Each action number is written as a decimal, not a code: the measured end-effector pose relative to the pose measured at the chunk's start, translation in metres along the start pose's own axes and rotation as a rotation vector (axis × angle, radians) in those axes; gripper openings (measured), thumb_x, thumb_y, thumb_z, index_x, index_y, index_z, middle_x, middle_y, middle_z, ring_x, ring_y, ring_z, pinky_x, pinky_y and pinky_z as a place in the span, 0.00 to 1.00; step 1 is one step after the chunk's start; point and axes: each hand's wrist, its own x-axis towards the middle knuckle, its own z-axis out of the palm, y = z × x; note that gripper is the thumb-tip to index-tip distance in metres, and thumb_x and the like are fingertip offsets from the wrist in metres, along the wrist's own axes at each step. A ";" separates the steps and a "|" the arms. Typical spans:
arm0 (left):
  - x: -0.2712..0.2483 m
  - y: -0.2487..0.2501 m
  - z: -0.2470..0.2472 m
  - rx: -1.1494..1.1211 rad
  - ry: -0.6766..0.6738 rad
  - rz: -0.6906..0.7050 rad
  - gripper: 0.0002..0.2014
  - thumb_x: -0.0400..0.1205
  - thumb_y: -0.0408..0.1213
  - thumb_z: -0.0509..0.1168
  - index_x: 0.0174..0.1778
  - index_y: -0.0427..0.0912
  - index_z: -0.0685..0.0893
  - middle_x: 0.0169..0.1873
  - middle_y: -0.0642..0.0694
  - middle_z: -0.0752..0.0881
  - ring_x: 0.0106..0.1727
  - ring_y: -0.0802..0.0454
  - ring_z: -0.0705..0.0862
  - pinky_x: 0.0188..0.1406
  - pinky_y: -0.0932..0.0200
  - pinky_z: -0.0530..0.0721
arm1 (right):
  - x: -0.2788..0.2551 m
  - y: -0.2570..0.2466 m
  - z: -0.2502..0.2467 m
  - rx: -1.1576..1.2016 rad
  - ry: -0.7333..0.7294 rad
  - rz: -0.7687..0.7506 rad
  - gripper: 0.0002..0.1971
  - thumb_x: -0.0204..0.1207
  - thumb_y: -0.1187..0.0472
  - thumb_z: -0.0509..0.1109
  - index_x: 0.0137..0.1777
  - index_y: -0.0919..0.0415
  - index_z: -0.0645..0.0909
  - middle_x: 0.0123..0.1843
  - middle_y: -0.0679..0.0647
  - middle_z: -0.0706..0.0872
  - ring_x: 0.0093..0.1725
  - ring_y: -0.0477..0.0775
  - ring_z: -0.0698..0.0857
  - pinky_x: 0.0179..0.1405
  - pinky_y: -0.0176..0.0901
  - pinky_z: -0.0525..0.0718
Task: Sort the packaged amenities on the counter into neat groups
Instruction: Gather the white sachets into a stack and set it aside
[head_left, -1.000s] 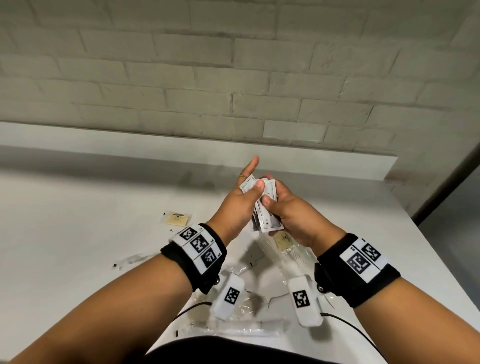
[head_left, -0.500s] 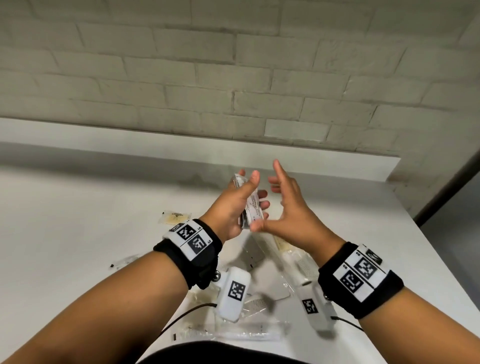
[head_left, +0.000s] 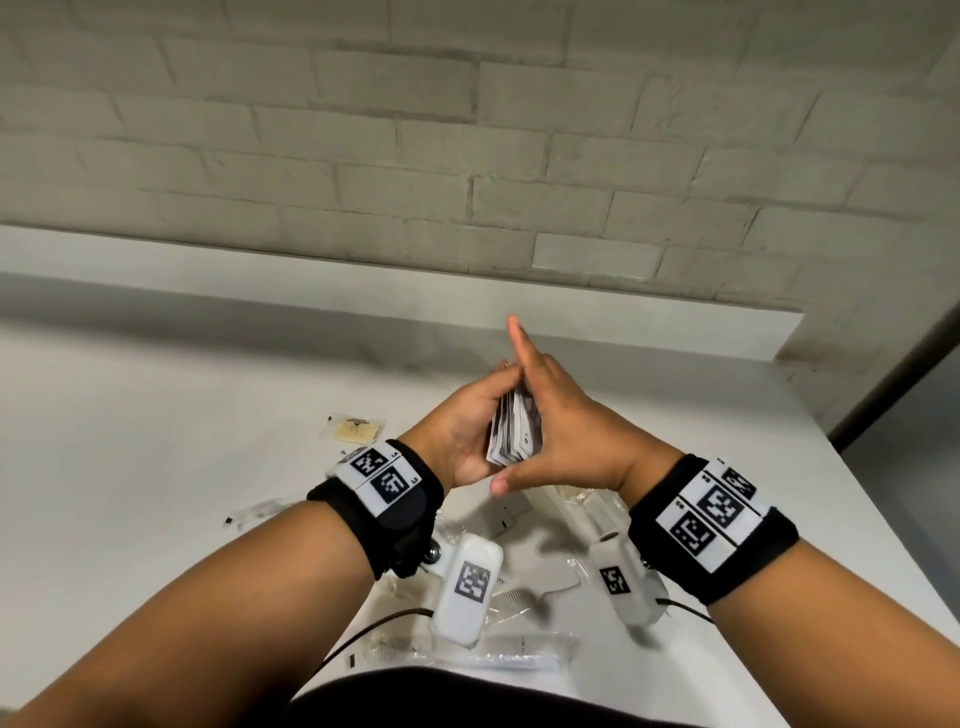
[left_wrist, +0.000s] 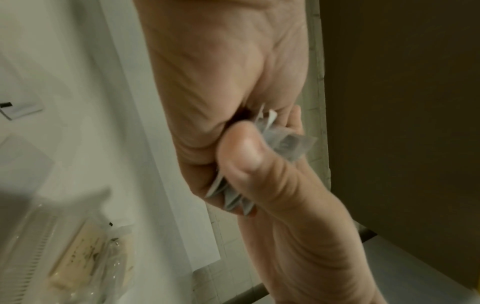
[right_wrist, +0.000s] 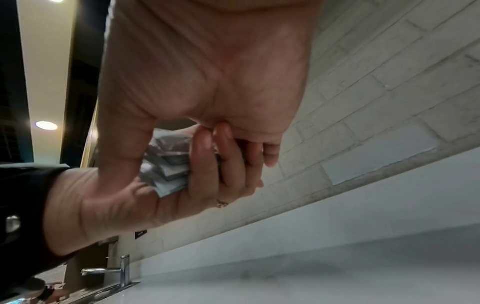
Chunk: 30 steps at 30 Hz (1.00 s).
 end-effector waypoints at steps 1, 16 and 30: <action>-0.001 -0.001 0.000 0.010 0.002 0.000 0.14 0.86 0.47 0.57 0.49 0.39 0.81 0.35 0.41 0.85 0.34 0.48 0.89 0.33 0.58 0.88 | 0.000 -0.001 0.000 -0.030 0.003 -0.005 0.74 0.53 0.48 0.87 0.72 0.26 0.22 0.71 0.53 0.66 0.73 0.47 0.67 0.74 0.42 0.70; 0.005 0.000 0.000 0.020 0.267 0.186 0.12 0.86 0.34 0.56 0.64 0.46 0.73 0.45 0.42 0.78 0.38 0.47 0.80 0.40 0.49 0.82 | -0.005 0.008 -0.005 0.331 0.099 0.116 0.65 0.58 0.52 0.85 0.83 0.37 0.38 0.77 0.51 0.64 0.77 0.46 0.68 0.66 0.32 0.72; 0.024 -0.007 -0.025 -0.017 0.410 0.365 0.08 0.86 0.31 0.55 0.52 0.51 0.71 0.39 0.46 0.76 0.39 0.49 0.79 0.40 0.53 0.80 | 0.043 0.019 0.030 0.616 -0.038 0.355 0.18 0.62 0.71 0.72 0.38 0.56 0.64 0.44 0.55 0.79 0.40 0.56 0.78 0.41 0.51 0.78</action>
